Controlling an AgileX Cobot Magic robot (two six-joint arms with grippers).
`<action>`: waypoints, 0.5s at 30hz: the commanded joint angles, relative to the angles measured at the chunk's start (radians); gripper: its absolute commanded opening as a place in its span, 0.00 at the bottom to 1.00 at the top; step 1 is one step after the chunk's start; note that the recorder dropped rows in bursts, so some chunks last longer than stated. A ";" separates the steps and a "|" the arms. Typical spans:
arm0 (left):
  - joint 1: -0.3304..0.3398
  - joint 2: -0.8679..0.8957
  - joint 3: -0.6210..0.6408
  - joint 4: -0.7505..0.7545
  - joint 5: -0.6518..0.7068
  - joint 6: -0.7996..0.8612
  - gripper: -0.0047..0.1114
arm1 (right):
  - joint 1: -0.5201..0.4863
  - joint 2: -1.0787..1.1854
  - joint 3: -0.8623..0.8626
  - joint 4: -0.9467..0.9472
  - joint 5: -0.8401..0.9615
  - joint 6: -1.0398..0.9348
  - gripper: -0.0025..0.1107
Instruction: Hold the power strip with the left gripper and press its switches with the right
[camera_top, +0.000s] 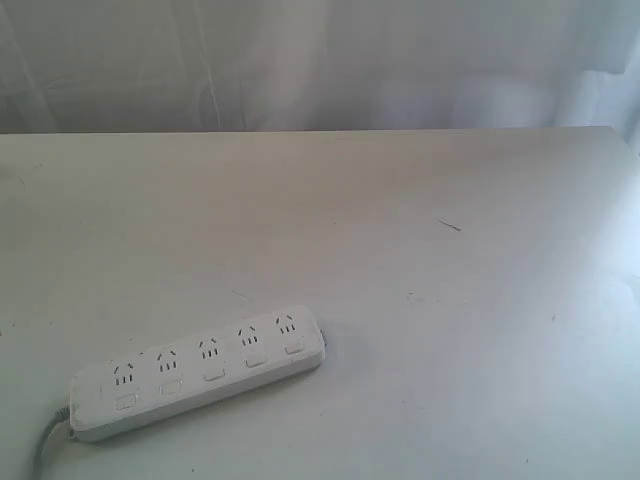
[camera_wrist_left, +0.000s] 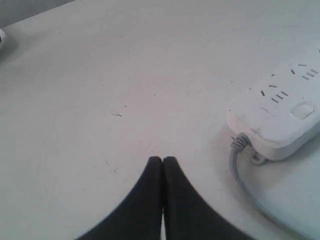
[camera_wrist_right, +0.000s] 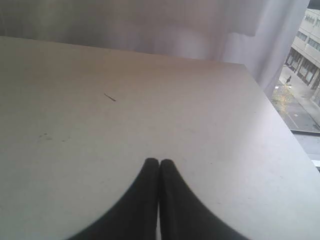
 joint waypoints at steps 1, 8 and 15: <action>-0.006 -0.004 0.003 0.046 0.001 0.069 0.04 | -0.005 -0.005 0.001 -0.001 -0.005 0.001 0.02; -0.006 -0.004 0.003 0.188 -0.290 0.232 0.04 | -0.005 -0.005 0.001 -0.001 -0.005 0.001 0.02; -0.006 -0.004 0.003 0.188 -0.476 0.231 0.04 | -0.005 -0.005 0.001 -0.001 -0.005 0.001 0.02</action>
